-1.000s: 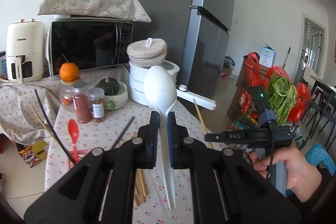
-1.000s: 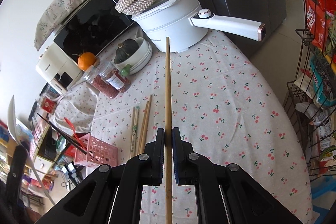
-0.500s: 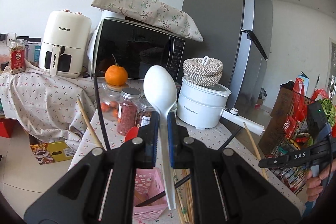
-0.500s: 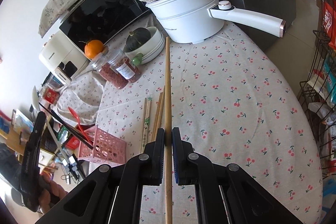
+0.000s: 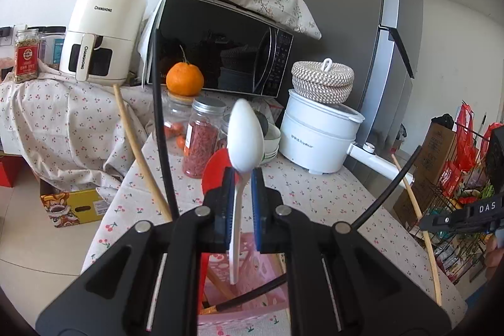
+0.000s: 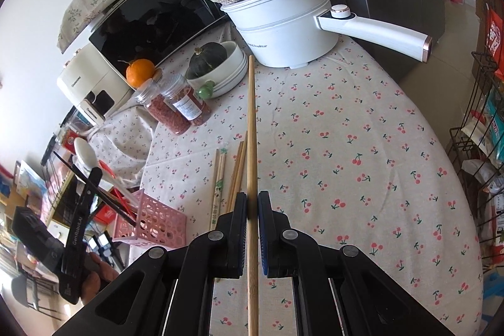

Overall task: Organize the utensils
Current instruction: 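Lift spoon and chopstick with both grippers and lower them into the pink basket, then open both grippers to release spoon and chopstick into the basket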

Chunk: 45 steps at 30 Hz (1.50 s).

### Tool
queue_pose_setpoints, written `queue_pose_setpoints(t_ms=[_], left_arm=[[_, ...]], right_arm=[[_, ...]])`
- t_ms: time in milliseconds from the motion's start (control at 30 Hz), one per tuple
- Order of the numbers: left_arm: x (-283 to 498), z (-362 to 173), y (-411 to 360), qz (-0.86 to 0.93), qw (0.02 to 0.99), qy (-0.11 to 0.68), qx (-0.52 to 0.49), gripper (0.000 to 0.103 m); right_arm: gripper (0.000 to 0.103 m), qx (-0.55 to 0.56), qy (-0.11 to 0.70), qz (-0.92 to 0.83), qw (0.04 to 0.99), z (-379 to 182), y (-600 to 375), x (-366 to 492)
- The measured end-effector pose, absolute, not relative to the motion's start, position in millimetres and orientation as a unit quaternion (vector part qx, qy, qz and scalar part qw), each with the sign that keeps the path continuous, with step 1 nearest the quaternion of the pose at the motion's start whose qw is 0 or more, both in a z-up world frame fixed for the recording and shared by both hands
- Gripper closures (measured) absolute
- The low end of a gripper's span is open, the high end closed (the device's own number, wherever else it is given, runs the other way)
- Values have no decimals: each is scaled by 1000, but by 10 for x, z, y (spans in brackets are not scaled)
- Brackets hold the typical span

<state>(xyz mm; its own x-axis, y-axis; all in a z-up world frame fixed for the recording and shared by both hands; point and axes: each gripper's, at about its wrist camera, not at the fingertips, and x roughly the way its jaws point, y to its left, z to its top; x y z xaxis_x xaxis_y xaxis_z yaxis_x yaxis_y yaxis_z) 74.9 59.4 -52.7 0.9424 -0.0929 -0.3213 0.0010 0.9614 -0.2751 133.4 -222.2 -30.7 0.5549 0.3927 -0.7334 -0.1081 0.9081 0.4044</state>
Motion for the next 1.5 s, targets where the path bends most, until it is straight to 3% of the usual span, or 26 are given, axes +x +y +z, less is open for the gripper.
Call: queue_pose_setpoints(t_ms=[433, 500, 767, 833, 900, 1100, 1500], left_arm=[[244, -578, 766, -9, 956, 257, -142, 89], [191, -581, 804, -11, 948, 285, -140, 80], [149, -737, 1044, 17, 884, 433, -178, 65], [115, -730, 1073, 13, 879, 438, -187, 60], [97, -706, 1080, 16, 876, 445, -184, 45], [71, -676, 1136, 28, 867, 478, -140, 27], [34, -673, 1438, 35, 845, 510, -157, 25]], right_arm=[[96, 185, 345, 196, 899, 201, -1858, 1066], [96, 193, 315, 212, 905, 314, -1770, 994], [96, 195, 228, 260, 918, 432, -1243, 757], [96, 192, 225, 259, 919, 404, -1090, 728], [96, 191, 222, 254, 922, 369, -957, 717], [96, 167, 202, 197, 945, 243, -585, 768], [96, 106, 142, 82, 981, 33, 11, 824]])
